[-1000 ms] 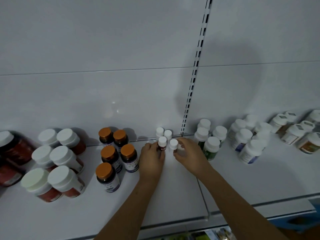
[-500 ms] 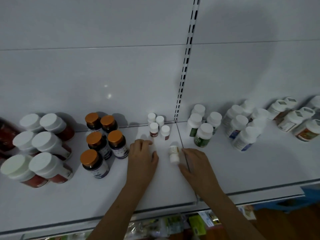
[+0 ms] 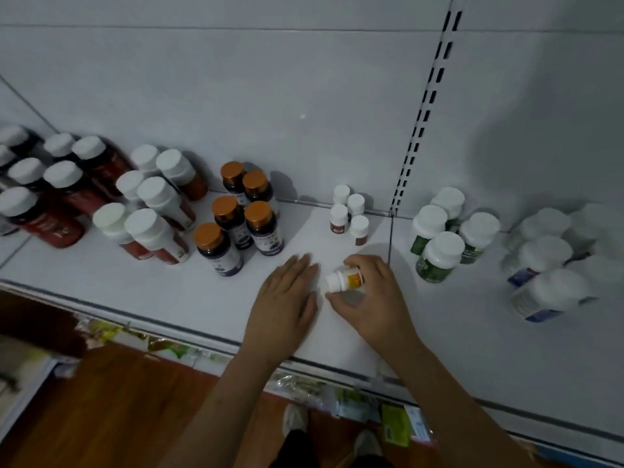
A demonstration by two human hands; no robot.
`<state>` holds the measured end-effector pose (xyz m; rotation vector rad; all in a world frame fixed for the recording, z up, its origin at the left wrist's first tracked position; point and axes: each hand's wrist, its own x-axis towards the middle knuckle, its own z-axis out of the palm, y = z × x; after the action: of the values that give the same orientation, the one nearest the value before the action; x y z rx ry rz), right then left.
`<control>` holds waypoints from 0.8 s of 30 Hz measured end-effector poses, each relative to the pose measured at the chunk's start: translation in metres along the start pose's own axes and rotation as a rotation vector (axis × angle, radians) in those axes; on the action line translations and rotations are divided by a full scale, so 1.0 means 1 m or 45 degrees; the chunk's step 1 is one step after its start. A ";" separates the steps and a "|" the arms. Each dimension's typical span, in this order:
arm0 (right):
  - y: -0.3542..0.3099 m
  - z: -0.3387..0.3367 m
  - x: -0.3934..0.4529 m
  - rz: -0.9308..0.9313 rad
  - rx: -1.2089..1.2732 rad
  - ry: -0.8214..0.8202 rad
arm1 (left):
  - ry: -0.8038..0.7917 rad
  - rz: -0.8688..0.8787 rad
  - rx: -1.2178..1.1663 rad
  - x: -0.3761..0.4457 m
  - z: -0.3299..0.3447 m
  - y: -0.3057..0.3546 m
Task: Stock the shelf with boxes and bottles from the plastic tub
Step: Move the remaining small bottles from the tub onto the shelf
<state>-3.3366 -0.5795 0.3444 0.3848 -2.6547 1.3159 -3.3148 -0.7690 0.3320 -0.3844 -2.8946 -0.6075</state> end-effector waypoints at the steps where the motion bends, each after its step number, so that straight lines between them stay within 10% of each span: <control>1: -0.001 -0.001 0.001 0.011 0.072 -0.026 | -0.004 -0.019 0.000 -0.004 -0.002 0.002; 14: -0.123 0.023 0.008 -0.072 0.454 -0.343 | -0.026 -0.314 -0.001 -0.127 -0.091 -0.056; 24: -0.291 0.190 0.012 -0.306 0.512 -0.402 | 0.133 -0.548 0.049 -0.251 -0.212 -0.208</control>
<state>-3.2663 -0.9026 0.4532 1.0044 -2.4482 1.8294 -3.1126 -1.0947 0.3945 0.2772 -2.8920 -0.6048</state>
